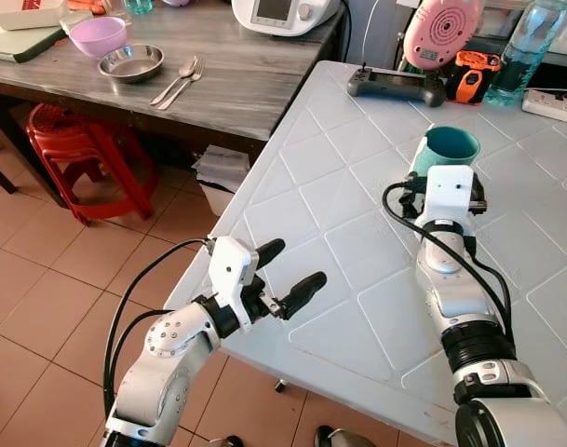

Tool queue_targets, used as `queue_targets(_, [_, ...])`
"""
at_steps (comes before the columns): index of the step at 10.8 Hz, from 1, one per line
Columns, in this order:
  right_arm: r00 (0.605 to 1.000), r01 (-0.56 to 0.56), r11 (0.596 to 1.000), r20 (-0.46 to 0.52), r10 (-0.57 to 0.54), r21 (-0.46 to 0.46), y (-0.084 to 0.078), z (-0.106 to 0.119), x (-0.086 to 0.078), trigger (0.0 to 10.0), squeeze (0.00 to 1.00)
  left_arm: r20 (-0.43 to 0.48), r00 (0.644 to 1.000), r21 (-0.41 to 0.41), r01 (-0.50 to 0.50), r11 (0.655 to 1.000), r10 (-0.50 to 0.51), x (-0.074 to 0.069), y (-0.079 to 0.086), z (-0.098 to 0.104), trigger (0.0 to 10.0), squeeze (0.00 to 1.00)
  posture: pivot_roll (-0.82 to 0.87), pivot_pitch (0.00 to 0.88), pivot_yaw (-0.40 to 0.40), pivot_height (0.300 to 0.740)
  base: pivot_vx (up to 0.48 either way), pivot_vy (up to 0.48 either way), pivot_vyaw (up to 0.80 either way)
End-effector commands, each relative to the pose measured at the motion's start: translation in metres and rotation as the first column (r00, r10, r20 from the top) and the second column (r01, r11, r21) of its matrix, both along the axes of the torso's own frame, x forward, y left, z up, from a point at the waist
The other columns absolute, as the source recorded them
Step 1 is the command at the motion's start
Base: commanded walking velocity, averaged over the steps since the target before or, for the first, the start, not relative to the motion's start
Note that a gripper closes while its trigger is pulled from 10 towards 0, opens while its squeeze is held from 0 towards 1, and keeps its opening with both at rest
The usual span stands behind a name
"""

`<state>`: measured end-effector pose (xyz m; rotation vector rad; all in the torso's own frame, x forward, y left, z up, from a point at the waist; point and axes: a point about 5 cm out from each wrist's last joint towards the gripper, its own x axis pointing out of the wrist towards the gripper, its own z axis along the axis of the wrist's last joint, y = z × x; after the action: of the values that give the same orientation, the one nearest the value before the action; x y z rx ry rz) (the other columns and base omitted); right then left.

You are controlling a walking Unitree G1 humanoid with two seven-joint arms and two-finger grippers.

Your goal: Setting the table

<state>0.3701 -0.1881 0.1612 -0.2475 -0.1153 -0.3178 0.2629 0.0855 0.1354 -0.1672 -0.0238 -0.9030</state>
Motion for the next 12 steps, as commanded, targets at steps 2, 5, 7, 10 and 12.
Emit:
queue_targets(2, [1.000,0.017,1.000,0.013,-0.017,-0.006,-0.004,0.003,0.001,10.0,0.00,0.003,0.998,-0.028,0.056,0.998,-0.056,-0.008,-0.003,0.005,10.0,0.00,-0.02,0.185,0.017,0.740,0.000,0.000,0.00])
queue_targets(5, [0.999,0.043,0.999,0.019,-0.043,-0.011,-0.011,0.007,0.004,10.0,0.00,0.000,0.998,-0.020,0.060,0.998,-0.060,-0.008,-0.003,0.004,10.0,0.00,-0.01,0.183,0.017,0.740,0.000,0.000,0.00])
queue_targets(7, [0.998,0.064,0.998,0.026,-0.064,-0.008,-0.015,0.009,0.005,0.0,0.00,-0.003,0.998,-0.016,0.055,0.998,-0.055,-0.008,-0.002,0.004,10.0,0.00,-0.01,0.183,0.016,0.740,0.000,0.000,0.00])
queue_targets(10, [0.997,0.073,0.997,0.027,-0.073,-0.010,-0.019,0.008,0.005,0.0,0.00,-0.004,0.999,-0.014,0.054,0.998,-0.054,-0.009,-0.003,0.003,10.0,0.00,-0.01,0.182,0.016,0.740,0.000,0.000,0.00])
queue_targets(12, [0.997,0.079,0.997,0.028,-0.078,-0.011,-0.021,0.006,0.004,0.0,0.00,-0.003,0.998,-0.012,0.055,0.998,-0.055,-0.008,-0.003,0.003,10.0,0.00,-0.01,0.180,0.017,0.740,0.000,0.000,0.00])
